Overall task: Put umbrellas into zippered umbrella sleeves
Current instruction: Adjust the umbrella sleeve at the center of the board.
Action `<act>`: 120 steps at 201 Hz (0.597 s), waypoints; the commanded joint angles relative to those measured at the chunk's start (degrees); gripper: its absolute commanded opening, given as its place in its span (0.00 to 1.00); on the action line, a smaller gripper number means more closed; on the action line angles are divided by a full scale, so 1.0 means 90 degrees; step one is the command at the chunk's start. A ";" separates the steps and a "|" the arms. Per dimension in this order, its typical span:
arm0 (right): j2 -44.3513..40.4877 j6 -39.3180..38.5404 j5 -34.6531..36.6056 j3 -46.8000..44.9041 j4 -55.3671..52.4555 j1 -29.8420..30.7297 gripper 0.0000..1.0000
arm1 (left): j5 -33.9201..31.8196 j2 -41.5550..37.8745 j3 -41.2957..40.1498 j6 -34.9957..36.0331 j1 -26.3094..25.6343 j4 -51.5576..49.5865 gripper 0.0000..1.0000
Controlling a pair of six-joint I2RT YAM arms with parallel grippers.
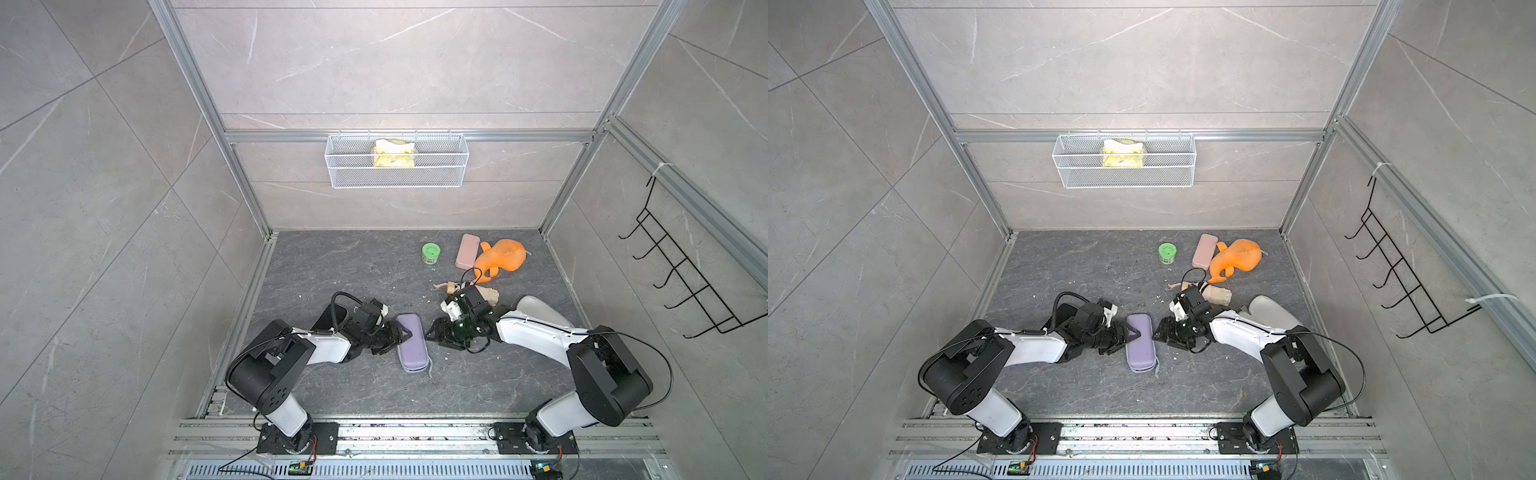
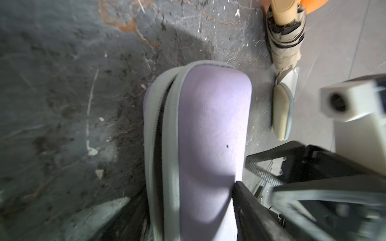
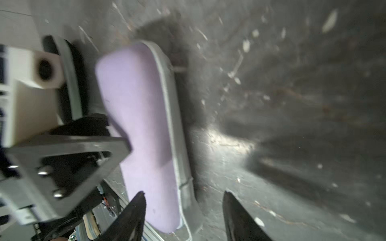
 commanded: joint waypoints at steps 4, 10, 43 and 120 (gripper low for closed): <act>0.0241 0.0719 0.0309 -0.0132 0.0466 0.0670 0.55 | -0.0067 -0.0023 0.0481 0.0690 0.0008 -0.1161 0.63; 0.0327 0.0906 0.0343 -0.0090 0.0635 0.0885 0.53 | -0.0060 0.0009 0.0604 0.0840 0.0017 -0.1394 0.63; 0.0874 0.1564 0.0475 0.0453 0.1387 0.1773 0.48 | 0.0005 0.0165 0.1204 0.1770 0.0302 -0.2577 0.60; -0.0492 -0.1354 0.2337 0.0530 -0.0638 0.1348 0.60 | 0.0321 0.0371 0.1596 0.2673 0.0579 -0.3439 0.59</act>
